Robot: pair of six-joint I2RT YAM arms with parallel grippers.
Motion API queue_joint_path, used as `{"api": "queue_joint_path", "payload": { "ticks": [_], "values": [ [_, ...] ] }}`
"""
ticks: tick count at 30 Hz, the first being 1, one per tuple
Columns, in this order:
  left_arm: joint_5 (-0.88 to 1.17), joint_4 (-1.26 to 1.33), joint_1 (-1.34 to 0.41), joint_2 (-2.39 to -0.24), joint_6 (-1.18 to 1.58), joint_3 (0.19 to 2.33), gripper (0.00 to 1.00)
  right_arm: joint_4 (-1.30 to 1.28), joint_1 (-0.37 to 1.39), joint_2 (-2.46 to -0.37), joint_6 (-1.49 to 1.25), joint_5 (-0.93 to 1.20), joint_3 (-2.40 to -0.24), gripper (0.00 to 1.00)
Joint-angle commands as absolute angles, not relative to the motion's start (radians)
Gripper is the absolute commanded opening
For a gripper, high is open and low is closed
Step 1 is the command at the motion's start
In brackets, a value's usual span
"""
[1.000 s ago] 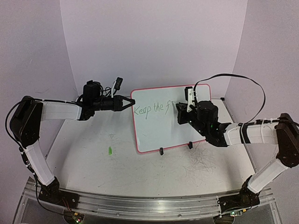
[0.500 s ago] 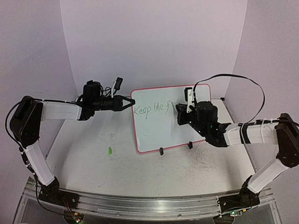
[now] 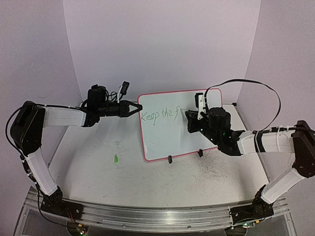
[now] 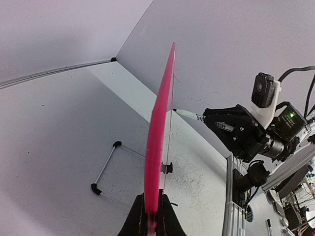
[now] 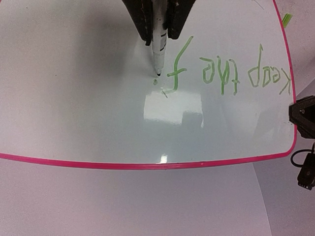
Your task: Write a sentence on the whiteboard
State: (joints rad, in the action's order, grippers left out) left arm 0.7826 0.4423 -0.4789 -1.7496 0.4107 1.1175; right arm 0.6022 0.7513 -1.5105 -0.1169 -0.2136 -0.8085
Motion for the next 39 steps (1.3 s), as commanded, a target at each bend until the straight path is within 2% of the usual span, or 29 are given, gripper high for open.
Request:
{"api": "queue_joint_path", "payload": {
  "ticks": [1, 21, 39],
  "values": [
    [0.771, 0.437, -0.485, -1.715, 0.374, 1.149, 0.0, 0.614, 0.749, -1.545, -0.125, -0.231, -0.833, 0.0],
    [0.767, 0.433, -0.485, -1.713, 0.368, 1.15, 0.0, 0.542, 0.767, -1.485, -0.165, -0.241, -0.769, 0.0],
    [0.769, 0.431, -0.485, -1.713, 0.367, 1.15, 0.0, 0.594, 0.746, -1.5, -0.139, -0.232, -0.852, 0.0]
  ]
}}
